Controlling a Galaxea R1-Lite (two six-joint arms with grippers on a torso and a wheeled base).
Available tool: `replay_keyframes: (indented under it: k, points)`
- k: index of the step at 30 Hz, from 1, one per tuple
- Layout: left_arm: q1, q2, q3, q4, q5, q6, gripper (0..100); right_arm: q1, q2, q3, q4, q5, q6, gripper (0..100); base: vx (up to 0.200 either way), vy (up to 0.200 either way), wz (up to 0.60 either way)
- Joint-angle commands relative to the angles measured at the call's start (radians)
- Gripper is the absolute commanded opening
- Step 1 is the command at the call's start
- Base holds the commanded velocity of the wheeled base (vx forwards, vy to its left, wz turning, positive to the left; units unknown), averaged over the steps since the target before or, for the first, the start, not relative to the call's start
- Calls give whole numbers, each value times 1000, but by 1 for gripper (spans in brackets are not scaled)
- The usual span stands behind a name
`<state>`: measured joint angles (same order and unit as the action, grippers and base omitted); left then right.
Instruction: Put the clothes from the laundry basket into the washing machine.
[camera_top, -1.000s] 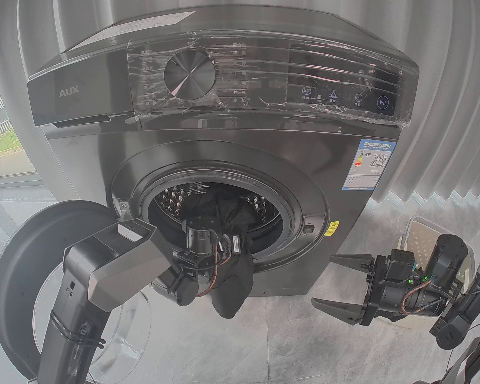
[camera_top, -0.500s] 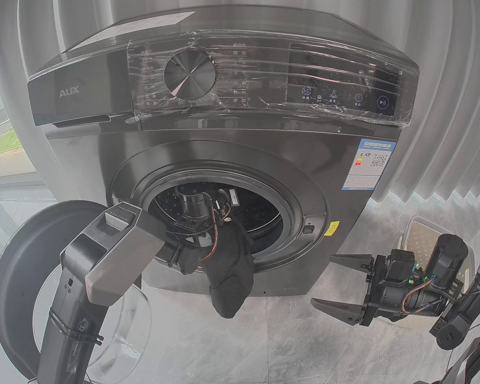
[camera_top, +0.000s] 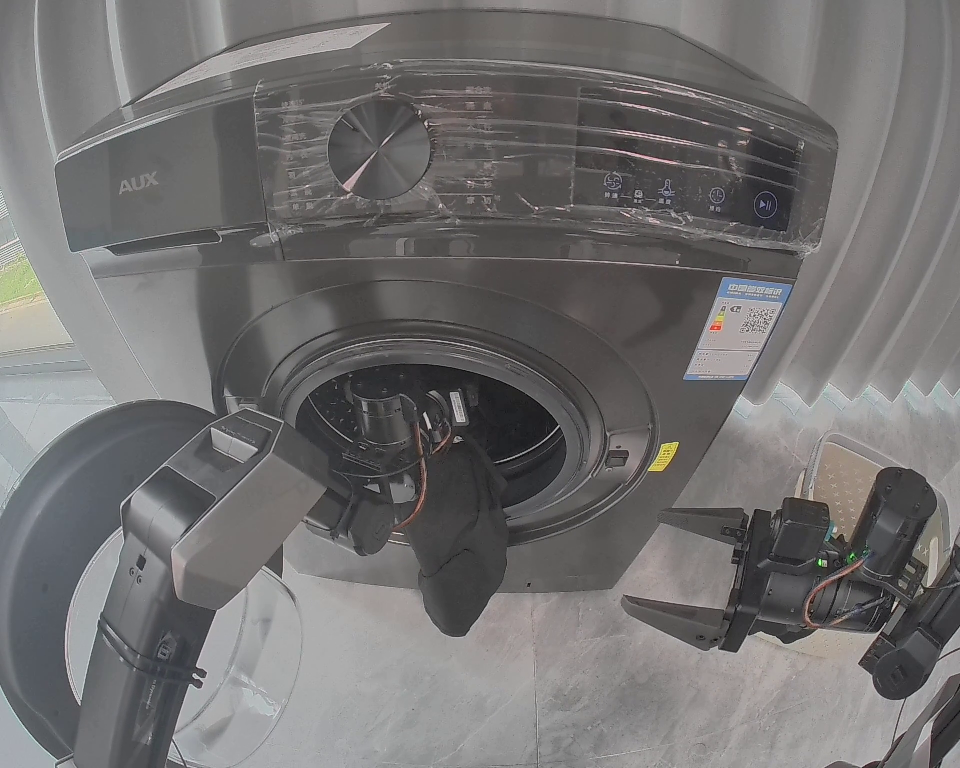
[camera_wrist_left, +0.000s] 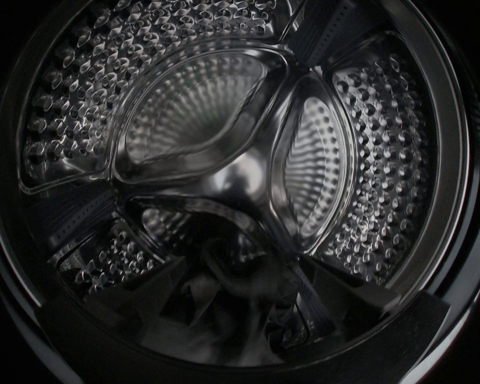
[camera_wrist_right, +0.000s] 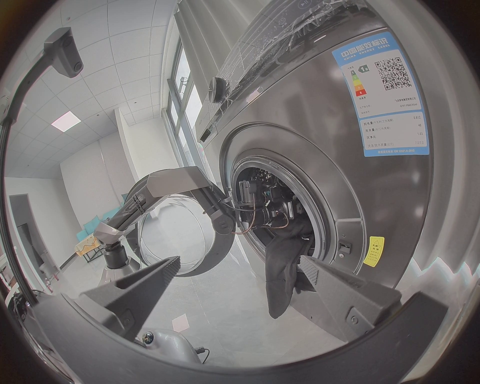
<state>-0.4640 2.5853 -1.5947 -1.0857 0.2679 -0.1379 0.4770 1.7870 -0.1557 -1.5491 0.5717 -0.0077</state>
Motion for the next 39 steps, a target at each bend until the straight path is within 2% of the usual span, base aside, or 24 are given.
replay_keyframes:
  k: [1, 7, 12, 29, 31, 39]
  points:
    - [-11, -57, 137, 13, 1, 4, 100, 2, 0, 1, 0, 0, 0, 100, 0, 0, 0]
    - [-41, -114, 312, 7, -10, 9, 100, 14, 0, 1, 0, 0, 0, 100, 0, 0, 0]
    - [-71, -137, 386, 6, -15, 7, 100, 15, 0, 2, 0, 0, 0, 100, 0, 0, 0]
    - [-62, -25, 374, 4, -21, 1, 100, 31, 2, 8, 0, 0, 2, 100, 0, 0, 0]
    - [-59, -17, 372, 4, -39, 0, 100, 31, 3, 10, 0, 0, 2, 100, 0, 0, 0]
    - [-48, -1, 371, 3, -41, 0, 100, 31, 3, 10, 0, 0, 2, 100, 0, 0, 0]
